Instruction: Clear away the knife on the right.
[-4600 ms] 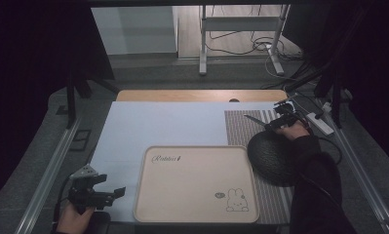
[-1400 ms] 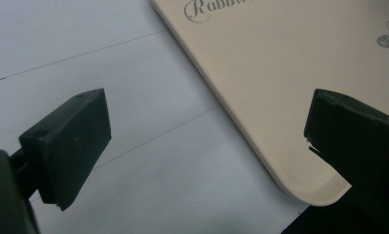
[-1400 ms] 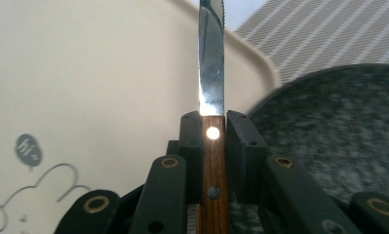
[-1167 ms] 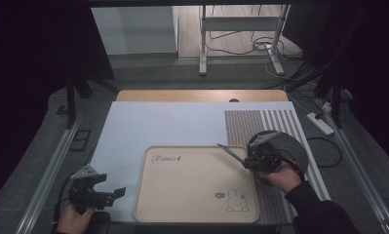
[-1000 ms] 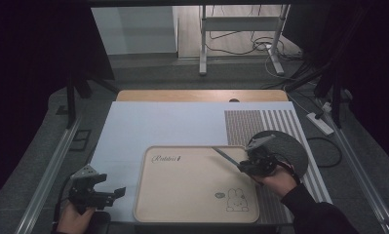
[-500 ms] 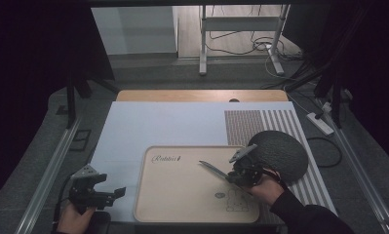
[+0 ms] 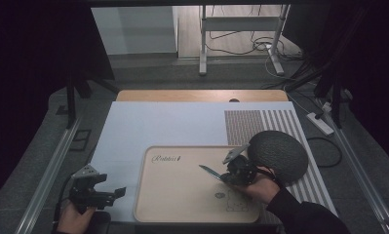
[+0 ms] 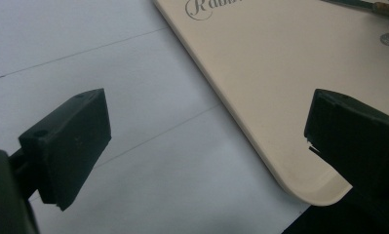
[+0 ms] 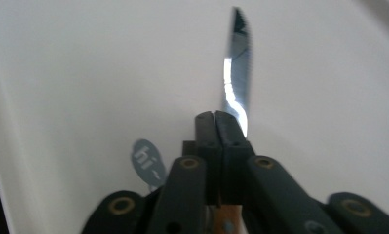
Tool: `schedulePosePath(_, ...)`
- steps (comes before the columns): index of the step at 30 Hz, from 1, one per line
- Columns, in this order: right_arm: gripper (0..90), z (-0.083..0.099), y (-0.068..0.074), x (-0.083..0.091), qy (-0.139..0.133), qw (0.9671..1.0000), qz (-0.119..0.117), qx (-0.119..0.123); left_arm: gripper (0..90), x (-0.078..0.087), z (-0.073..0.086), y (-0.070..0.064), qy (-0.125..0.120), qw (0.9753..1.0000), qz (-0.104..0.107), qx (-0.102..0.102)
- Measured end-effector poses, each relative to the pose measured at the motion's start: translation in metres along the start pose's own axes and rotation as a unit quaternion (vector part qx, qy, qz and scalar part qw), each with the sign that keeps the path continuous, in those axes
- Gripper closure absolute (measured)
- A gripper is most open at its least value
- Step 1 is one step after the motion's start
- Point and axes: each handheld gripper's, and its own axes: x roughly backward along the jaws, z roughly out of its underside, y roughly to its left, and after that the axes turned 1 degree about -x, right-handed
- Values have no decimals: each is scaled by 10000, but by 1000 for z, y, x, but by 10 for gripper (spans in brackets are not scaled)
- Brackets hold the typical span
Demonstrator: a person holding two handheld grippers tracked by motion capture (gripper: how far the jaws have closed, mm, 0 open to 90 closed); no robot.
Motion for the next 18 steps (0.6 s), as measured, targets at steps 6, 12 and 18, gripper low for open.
schedulePosePath(6,895,-5,1,-19,344,9990,91,278,39,0,0,0,0,10000,2,-11)
schedulePosePath(12,895,1,-17,-15,288,9992,256,-99,39,0,0,0,-9,10000,2,-15)
schedulePosePath(18,895,10,-32,-7,277,9980,401,-407,39,0,0,0,-13,10000,7,-14)
